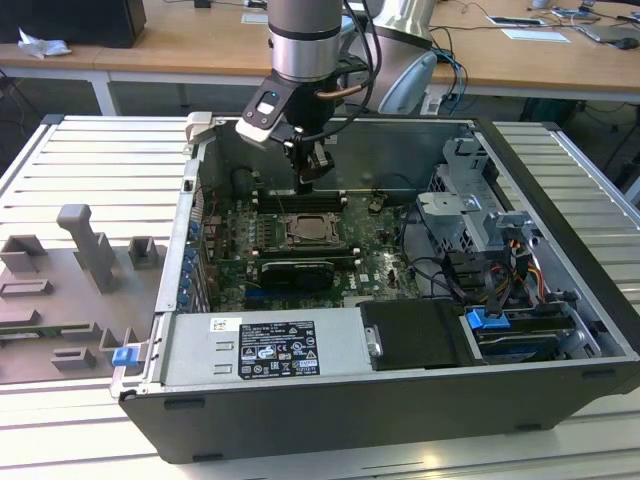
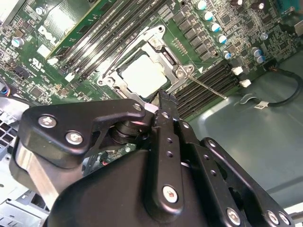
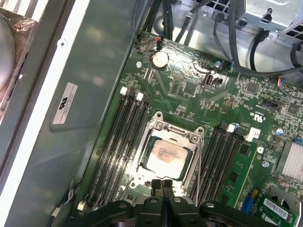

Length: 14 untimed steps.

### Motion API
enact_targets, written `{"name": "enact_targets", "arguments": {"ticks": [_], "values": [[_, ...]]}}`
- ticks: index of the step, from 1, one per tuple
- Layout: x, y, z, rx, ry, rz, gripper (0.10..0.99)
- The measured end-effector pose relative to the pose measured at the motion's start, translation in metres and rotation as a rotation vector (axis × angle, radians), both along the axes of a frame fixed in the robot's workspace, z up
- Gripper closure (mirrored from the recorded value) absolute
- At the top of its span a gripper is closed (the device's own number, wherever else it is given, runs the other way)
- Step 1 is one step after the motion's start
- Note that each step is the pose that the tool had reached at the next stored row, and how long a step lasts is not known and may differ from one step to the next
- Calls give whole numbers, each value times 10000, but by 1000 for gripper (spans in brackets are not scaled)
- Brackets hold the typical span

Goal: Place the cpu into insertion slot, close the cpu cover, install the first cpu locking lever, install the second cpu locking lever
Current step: 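Install the first cpu locking lever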

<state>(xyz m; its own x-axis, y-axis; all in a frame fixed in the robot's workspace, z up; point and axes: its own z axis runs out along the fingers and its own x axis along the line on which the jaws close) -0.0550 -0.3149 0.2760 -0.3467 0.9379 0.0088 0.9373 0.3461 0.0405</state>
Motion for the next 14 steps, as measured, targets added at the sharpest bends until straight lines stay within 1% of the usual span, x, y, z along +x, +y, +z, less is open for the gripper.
{"name": "enact_targets", "arguments": {"ticks": [14], "values": [[0,0,-1,1,0,426,980]]}}
